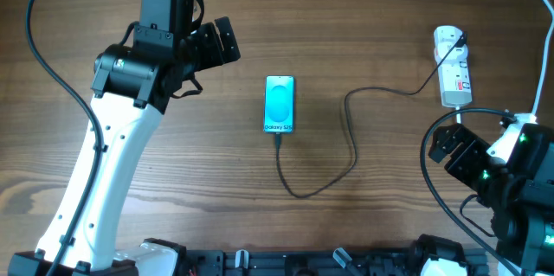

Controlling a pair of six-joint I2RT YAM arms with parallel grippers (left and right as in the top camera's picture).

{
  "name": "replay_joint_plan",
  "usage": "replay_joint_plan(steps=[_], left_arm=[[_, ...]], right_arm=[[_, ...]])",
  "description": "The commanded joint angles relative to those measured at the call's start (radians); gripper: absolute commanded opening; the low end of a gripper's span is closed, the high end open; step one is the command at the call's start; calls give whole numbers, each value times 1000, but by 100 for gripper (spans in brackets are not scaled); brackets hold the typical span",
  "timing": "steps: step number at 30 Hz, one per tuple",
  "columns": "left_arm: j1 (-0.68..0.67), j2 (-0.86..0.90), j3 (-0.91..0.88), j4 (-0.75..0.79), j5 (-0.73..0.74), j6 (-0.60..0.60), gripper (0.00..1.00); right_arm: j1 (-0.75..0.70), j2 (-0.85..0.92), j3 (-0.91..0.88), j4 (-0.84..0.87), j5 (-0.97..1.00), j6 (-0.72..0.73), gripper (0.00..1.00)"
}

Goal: Plug charger to phone and switch on socket

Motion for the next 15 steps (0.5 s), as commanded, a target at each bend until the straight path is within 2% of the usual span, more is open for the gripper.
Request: replay_joint_plan(steps=[1,4,6,11,15], left_arm=[[5,-5,-3,3,-13,-5,100],[5,-5,-2,3,-13,-5,100],[5,-5,-3,3,-13,-5,100],[5,-5,-3,3,-13,-5,100],[5,-5,-2,3,-13,-5,100]], right_arm=[[4,1,-5,0,7,-8,100],[8,5,-24,11,6,-8,100],[22,-8,-64,85,-5,-31,100],[123,-111,-242,402,-143,-194,100],[183,-253,-441,703,-177,-208,100]])
